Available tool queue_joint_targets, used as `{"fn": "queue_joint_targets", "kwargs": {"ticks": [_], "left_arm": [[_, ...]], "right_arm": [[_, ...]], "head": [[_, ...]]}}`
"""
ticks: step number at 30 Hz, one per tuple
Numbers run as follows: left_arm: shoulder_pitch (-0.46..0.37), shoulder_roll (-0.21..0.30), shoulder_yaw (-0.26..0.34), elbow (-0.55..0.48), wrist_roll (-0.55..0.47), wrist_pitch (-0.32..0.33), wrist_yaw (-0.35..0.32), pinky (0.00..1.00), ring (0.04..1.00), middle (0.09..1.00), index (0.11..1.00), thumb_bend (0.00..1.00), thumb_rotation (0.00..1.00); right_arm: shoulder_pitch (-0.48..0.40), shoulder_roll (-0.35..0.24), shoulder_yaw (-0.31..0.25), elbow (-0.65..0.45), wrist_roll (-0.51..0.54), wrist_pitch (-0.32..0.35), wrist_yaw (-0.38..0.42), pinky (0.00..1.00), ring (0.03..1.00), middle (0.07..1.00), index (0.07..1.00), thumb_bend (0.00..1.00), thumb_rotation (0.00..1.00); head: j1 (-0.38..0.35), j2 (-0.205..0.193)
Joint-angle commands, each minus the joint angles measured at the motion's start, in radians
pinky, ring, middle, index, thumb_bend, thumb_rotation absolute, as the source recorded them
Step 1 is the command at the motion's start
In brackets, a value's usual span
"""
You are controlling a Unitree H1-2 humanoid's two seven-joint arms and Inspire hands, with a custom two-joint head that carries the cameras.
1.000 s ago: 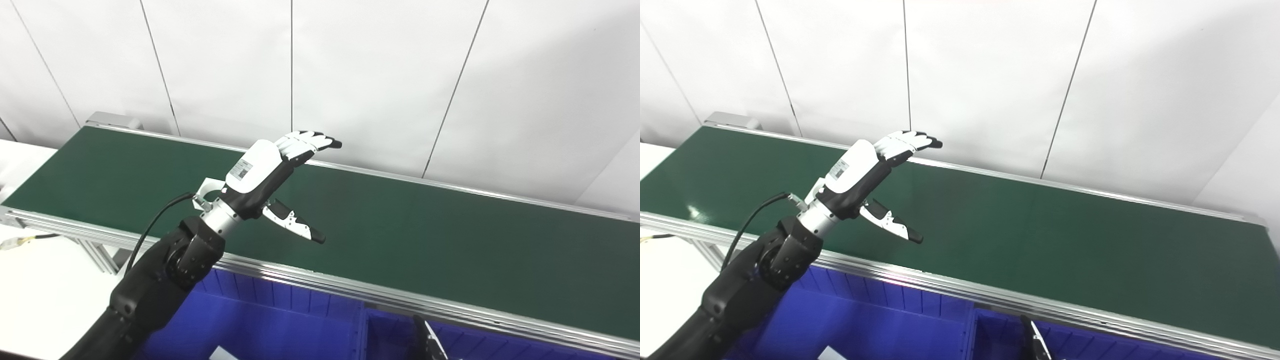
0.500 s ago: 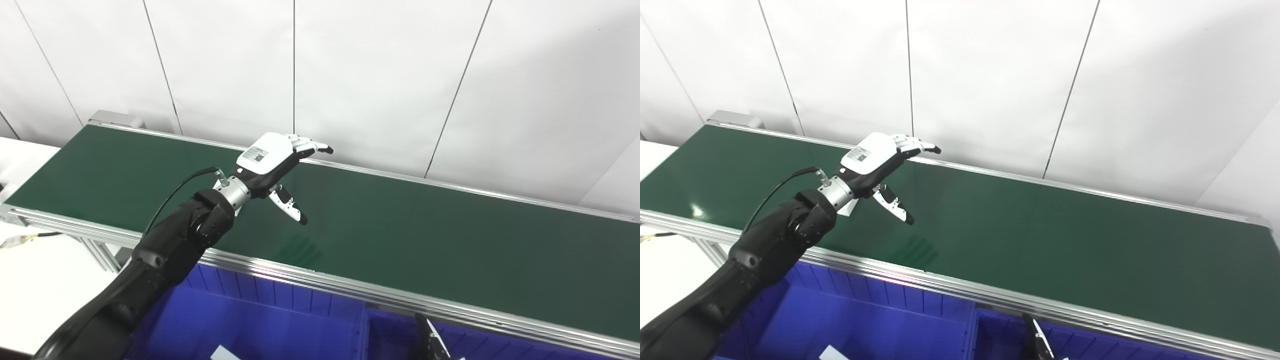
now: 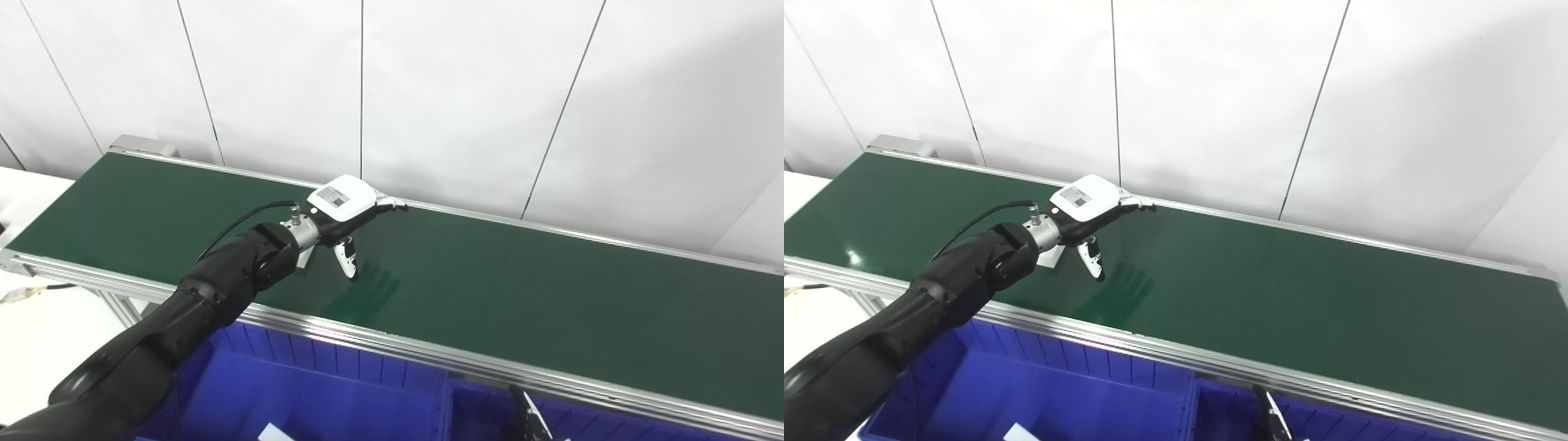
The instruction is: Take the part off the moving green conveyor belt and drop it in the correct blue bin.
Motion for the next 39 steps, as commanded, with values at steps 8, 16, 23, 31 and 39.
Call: {"fn": "queue_joint_targets", "kwargs": {"ticks": [8, 16, 23, 31, 39], "left_arm": [[-0.080, 0.031, -0.012, -0.047, -0.017, 0.070, -0.124, 0.70, 0.764, 0.803, 0.905, 1.00, 0.00], [-0.086, 0.037, -0.016, -0.053, -0.041, 0.086, -0.213, 0.67, 0.781, 0.802, 0.930, 1.00, 0.00], [-0.105, 0.042, -0.057, -0.010, -0.006, 0.072, -0.187, 0.68, 0.769, 0.814, 0.924, 1.00, 0.00], [-0.137, 0.041, -0.090, 0.052, 0.020, 0.082, -0.168, 0.64, 0.761, 0.816, 0.923, 1.00, 0.00], [-0.151, 0.016, -0.099, 0.114, 0.022, 0.108, -0.101, 0.61, 0.734, 0.809, 0.911, 1.00, 0.00]], "right_arm": [[0.007, 0.007, -0.008, -0.005, 0.002, -0.028, 0.004, 1.00, 0.996, 0.984, 0.959, 0.90, 1.00], [0.008, 0.011, -0.011, -0.004, 0.006, -0.028, 0.008, 1.00, 0.995, 0.988, 0.965, 0.91, 1.00], [0.007, 0.014, -0.010, -0.004, 0.004, -0.028, 0.010, 1.00, 0.989, 0.984, 0.965, 0.90, 1.00], [0.008, 0.018, -0.004, -0.005, -0.004, -0.028, -0.005, 1.00, 0.972, 0.973, 0.958, 0.90, 1.00], [0.012, 0.018, 0.010, -0.011, -0.013, -0.028, -0.022, 1.00, 0.975, 0.973, 0.955, 0.91, 1.00]], "head": [[-0.003, 0.002], [-0.002, 0.001], [-0.004, 0.000], [-0.009, -0.002], [-0.016, -0.002]]}}
